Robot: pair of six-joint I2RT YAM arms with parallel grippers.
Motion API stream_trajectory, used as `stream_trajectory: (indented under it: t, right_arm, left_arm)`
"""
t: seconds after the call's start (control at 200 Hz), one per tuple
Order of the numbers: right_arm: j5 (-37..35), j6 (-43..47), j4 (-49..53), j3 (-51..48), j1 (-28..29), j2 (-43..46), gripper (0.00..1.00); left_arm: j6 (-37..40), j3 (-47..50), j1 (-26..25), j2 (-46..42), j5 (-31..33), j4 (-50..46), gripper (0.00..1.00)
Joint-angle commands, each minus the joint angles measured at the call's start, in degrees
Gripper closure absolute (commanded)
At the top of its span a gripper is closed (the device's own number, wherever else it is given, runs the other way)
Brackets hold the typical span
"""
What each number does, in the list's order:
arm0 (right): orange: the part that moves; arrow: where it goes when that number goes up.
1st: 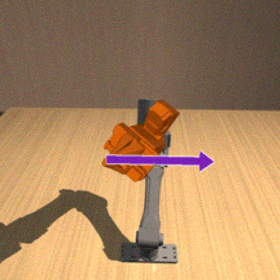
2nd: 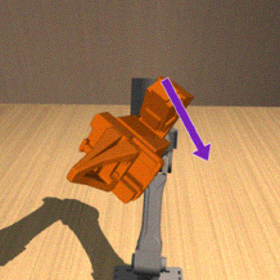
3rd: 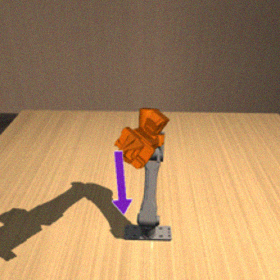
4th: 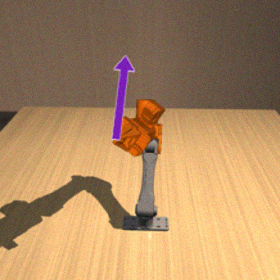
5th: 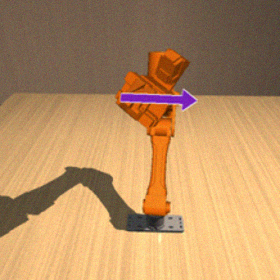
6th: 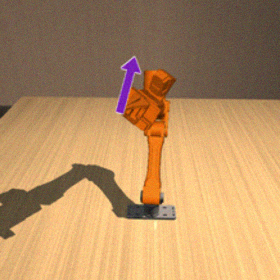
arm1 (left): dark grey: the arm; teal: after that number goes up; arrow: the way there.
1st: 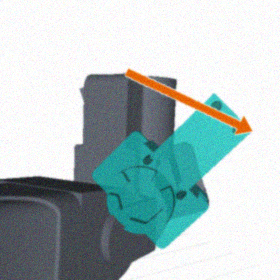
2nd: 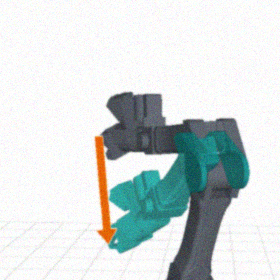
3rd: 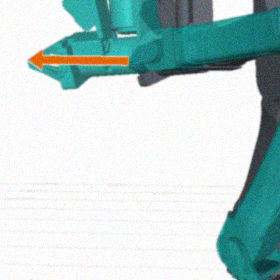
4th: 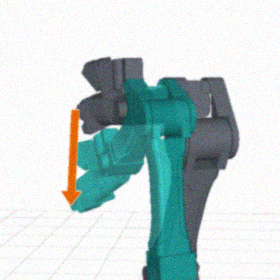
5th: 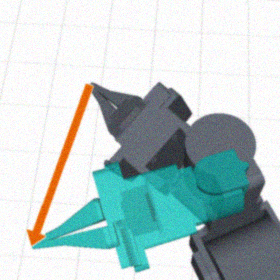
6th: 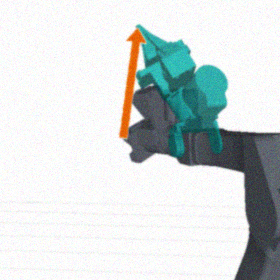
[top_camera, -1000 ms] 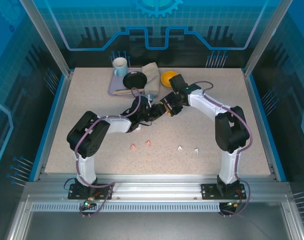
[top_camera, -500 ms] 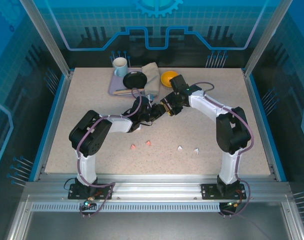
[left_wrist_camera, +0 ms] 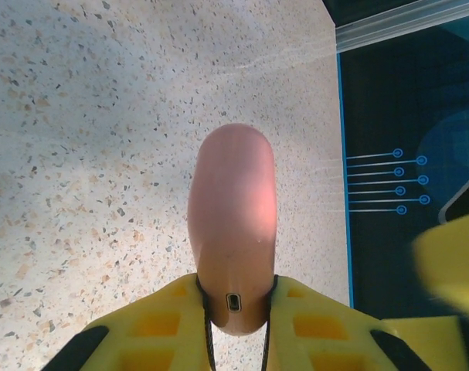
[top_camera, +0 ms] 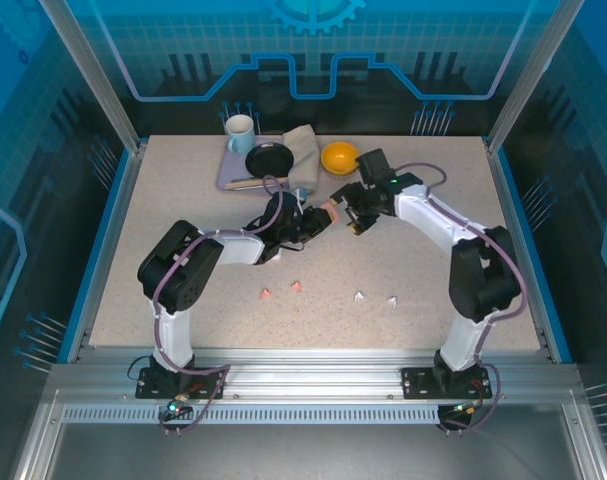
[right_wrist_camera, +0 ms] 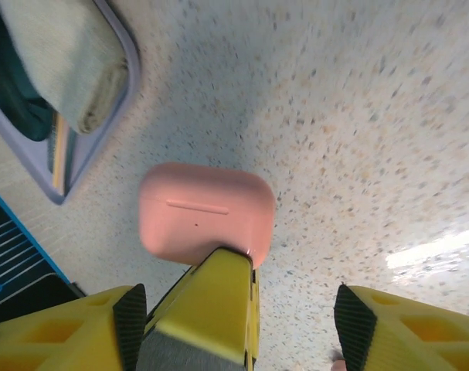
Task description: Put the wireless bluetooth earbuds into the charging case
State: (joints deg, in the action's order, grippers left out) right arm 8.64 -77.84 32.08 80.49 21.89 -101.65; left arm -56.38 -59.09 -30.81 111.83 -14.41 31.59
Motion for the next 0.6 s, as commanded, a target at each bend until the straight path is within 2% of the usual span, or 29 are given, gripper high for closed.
stream_trajectory:
  t: [0.0, 0.14, 0.27, 0.43, 0.595]
  right_arm:
    - [0.55, 12.79, -1.56, -3.73, -4.0, 5.82, 0.25]
    - [8.41, 29.47, -15.36, -13.52, -8.34, 11.96, 0.23]
    - [15.61, 37.85, -23.01, -20.07, -10.74, 16.46, 0.22]
    - [23.52, 41.45, -28.6, -22.45, -10.52, 16.77, 0.23]
    - [25.08, 41.89, -30.46, -22.13, -8.53, 14.21, 0.25]
  left_arm:
    - [5.26, -2.82, 0.52, -1.25, -6.61, -2.17, 0.96]
    - [13.24, -4.25, 1.91, -4.83, -15.16, -10.13, 0.96]
    - [18.95, -5.97, 3.33, -7.75, -21.02, -17.41, 0.96]
    - [21.23, -8.12, 4.62, -8.83, -25.68, -21.32, 0.96]
    - [21.75, -9.89, 4.75, -8.91, -27.15, -23.32, 0.96]
